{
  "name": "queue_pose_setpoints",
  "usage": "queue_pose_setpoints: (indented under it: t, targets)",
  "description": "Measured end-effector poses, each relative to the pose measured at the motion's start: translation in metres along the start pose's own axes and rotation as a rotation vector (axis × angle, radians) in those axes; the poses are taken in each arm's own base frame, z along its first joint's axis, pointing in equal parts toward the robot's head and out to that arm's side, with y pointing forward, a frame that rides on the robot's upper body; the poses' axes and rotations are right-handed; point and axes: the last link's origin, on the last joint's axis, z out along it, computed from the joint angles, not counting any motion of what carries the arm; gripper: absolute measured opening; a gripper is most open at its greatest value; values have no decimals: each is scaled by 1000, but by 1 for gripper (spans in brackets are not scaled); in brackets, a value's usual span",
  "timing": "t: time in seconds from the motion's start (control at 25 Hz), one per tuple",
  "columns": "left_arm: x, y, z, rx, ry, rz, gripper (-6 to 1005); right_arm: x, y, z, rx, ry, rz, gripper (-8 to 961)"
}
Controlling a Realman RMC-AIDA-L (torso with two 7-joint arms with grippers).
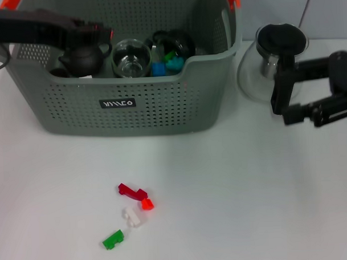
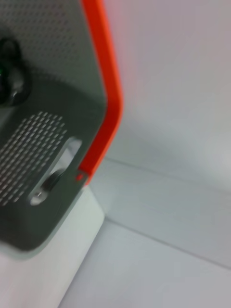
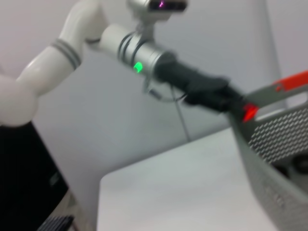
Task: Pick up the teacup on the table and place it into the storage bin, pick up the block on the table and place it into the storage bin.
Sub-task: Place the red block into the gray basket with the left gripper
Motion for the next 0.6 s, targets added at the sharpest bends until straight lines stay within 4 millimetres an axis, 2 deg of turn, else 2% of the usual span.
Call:
queue_pose_setpoints:
  t: [0.28, 0.6]
  targets:
    - [5, -15, 21, 76, -1, 11, 263, 4, 2, 29, -87, 100, 1, 925]
    - [6, -25, 48, 152, -64, 49, 280, 0, -7, 72, -84, 219, -30, 924]
